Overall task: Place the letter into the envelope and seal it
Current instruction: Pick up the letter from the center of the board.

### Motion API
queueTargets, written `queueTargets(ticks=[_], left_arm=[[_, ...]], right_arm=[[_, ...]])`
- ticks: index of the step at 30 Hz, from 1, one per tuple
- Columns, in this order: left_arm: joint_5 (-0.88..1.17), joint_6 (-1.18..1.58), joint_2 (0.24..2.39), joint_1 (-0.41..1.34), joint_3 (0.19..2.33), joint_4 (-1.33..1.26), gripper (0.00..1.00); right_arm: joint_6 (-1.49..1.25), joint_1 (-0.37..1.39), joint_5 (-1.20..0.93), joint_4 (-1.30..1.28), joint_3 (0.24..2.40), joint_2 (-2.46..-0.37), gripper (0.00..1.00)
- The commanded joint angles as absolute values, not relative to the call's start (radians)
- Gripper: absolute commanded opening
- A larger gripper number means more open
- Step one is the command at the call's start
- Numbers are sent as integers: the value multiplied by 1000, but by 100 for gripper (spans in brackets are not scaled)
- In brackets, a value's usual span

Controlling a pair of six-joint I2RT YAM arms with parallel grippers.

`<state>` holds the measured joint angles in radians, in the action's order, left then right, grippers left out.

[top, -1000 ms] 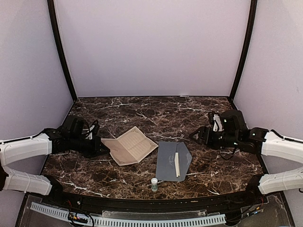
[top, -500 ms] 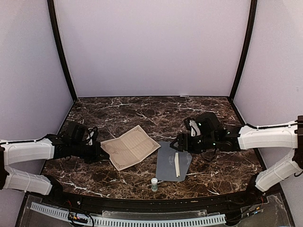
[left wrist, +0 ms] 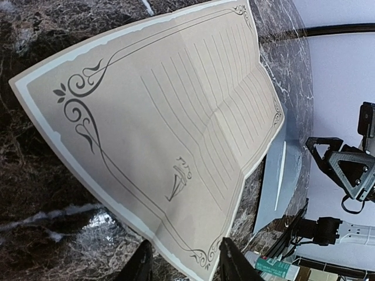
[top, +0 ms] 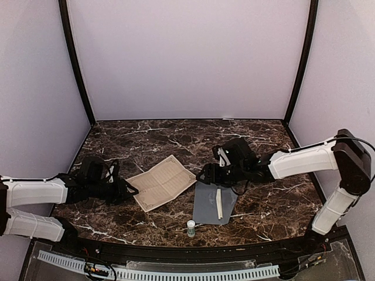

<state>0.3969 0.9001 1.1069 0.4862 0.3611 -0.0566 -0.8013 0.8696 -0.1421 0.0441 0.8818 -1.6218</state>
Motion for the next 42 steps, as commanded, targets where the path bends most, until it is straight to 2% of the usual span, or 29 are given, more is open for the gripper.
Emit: queueTargets(ticks=[1,13,37,39,42], left_arm=[[394,938,1107,482,332,-161,39],[406,970,1167,482,322,-238,38],[449,954,1224,482,324,-254,30],[452,954,1225,482,324,-255,30],[455,951,1224,481,324,-253,30]], right_arm=[[-816,866,-154,101,914,-1674,71],[-873,826,-166,185,919,-1789,68],[-951,804,-283,376,1072,-2023,43],[-958,804,-302,407,1090,-2041,37],[-963,804,-314,441,1105,-2053,15]])
